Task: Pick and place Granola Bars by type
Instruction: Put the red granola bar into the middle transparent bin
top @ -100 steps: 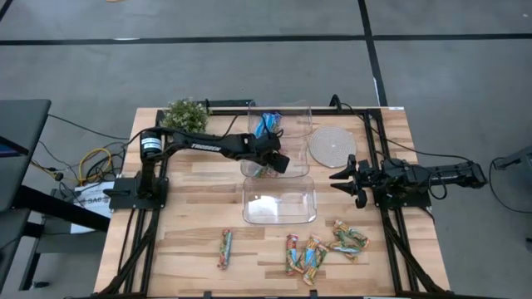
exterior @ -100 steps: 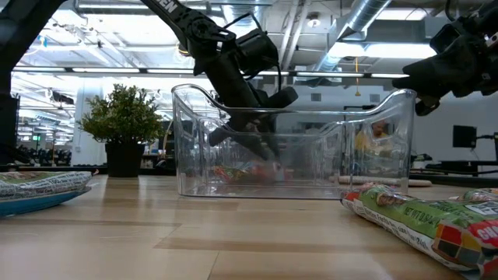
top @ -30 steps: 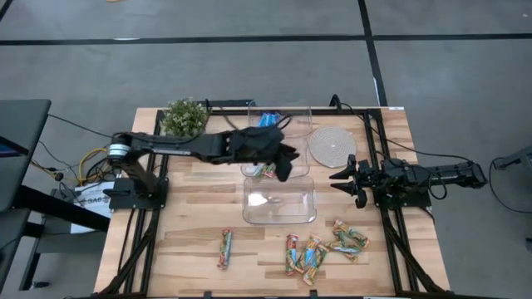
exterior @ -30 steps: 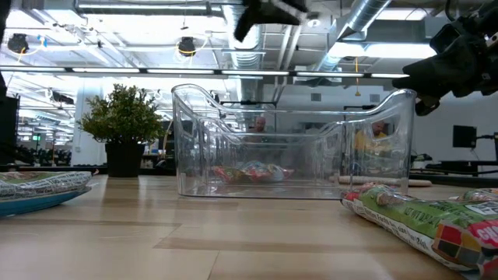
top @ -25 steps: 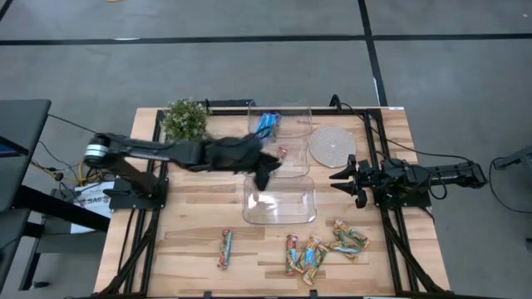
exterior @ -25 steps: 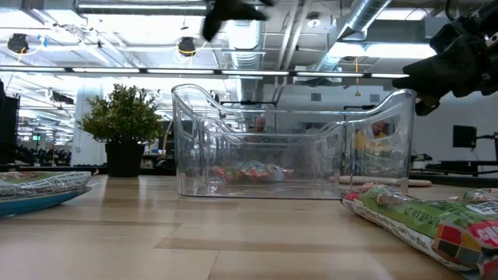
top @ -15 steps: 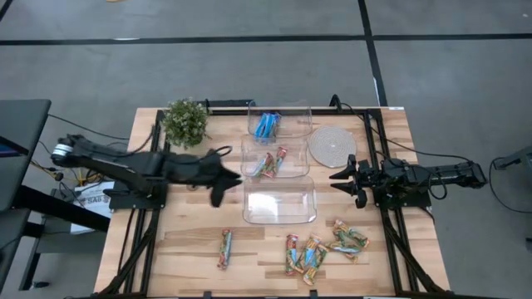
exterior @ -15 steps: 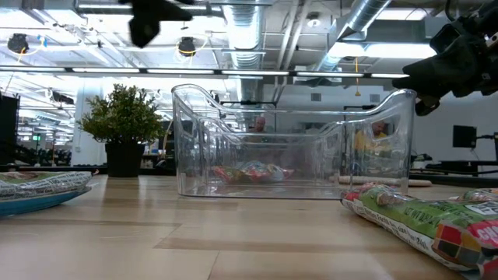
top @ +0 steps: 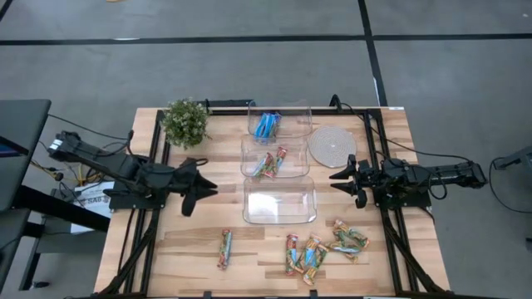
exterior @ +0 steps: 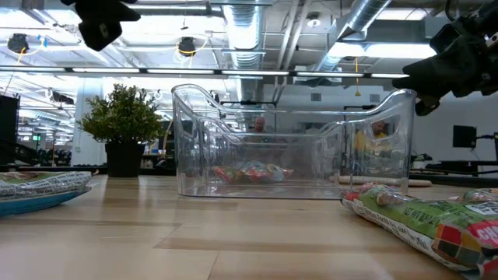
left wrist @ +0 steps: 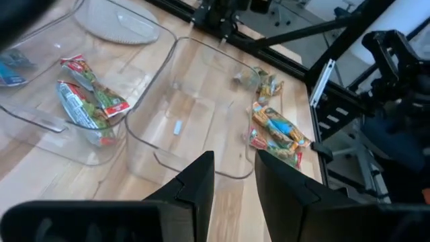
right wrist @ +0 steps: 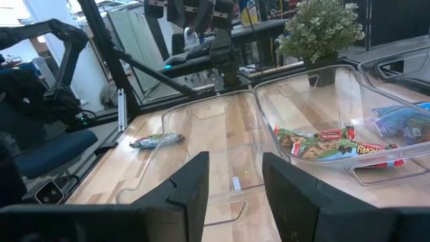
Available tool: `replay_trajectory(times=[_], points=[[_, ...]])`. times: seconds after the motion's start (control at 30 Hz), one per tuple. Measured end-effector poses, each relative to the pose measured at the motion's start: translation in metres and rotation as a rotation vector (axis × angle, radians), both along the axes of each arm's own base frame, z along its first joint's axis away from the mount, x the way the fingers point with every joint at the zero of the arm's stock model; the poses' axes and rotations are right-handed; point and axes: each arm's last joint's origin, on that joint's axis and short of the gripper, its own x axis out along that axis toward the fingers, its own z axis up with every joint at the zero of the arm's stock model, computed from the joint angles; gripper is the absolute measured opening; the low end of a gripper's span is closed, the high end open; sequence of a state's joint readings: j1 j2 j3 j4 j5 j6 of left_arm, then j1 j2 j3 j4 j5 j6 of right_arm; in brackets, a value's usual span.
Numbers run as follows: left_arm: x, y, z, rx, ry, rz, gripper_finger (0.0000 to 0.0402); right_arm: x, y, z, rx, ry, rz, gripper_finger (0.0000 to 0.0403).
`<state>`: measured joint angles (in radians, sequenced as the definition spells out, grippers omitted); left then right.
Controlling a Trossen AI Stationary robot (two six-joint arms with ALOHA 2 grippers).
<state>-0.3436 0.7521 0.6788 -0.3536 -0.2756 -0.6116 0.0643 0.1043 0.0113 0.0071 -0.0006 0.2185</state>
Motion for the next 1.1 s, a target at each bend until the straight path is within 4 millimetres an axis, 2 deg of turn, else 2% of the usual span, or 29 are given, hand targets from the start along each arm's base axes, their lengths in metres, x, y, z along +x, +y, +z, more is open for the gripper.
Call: replay_trajectory(times=[0.33, 0.9, 1.1], points=[[-0.006, -0.016, -0.011, 0.07, 0.11, -0.14, 0.01, 0.0, 0.0, 0.0, 0.0, 0.0, 0.0, 0.0133], [-0.012, -0.075, -0.051, 0.191, 0.394, -0.57, 0.01, 0.0, 0.0, 0.0, 0.0, 0.0, 0.0, 0.0133], [-0.013, -0.083, -0.057, 0.162, 0.435, -0.57, 0.01, 0.0, 0.0, 0.0, 0.0, 0.0, 0.0, 0.0134]])
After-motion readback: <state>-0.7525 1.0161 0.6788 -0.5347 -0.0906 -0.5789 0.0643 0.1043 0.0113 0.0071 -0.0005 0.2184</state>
